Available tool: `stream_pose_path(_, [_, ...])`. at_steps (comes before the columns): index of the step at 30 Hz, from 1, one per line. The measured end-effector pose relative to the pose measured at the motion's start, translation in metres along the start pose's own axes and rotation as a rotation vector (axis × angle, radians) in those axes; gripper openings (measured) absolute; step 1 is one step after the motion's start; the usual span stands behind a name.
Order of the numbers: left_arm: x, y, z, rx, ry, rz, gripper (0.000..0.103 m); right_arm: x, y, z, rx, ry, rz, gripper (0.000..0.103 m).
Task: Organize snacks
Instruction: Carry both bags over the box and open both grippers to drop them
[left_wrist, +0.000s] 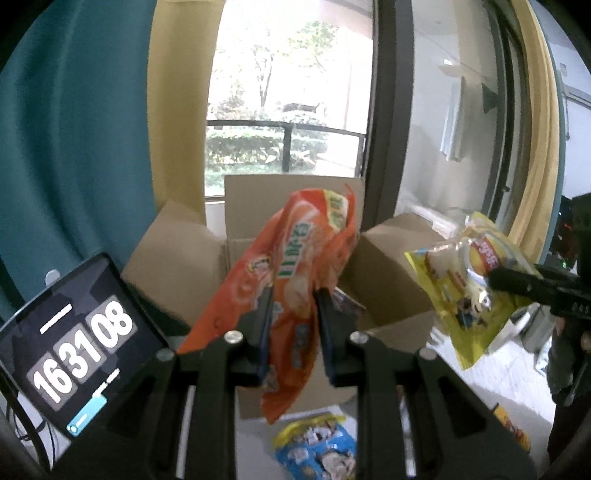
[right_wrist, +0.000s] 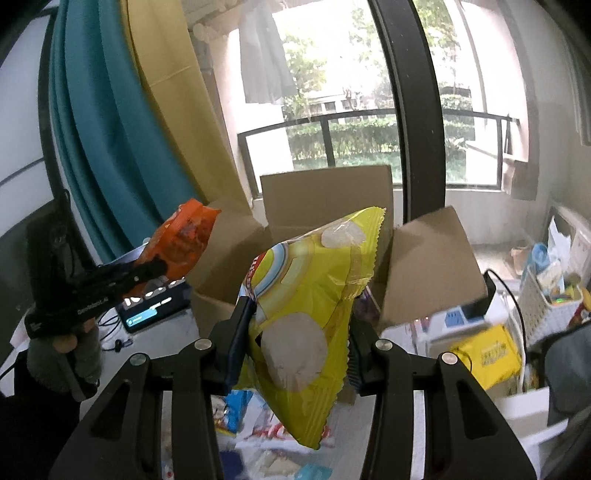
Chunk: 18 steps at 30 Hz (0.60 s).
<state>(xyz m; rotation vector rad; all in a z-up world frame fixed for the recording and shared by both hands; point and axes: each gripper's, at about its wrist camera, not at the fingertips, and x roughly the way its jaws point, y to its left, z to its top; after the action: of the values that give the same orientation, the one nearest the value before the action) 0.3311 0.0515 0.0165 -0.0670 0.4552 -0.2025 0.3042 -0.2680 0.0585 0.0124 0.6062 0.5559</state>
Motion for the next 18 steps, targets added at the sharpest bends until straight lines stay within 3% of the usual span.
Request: stream_pose_path(18, [0.094,0.015,0.020,-0.081,0.012,0.039,0.024,0.055,-0.030,0.043,0.010,-0.056,-0.060,0.047])
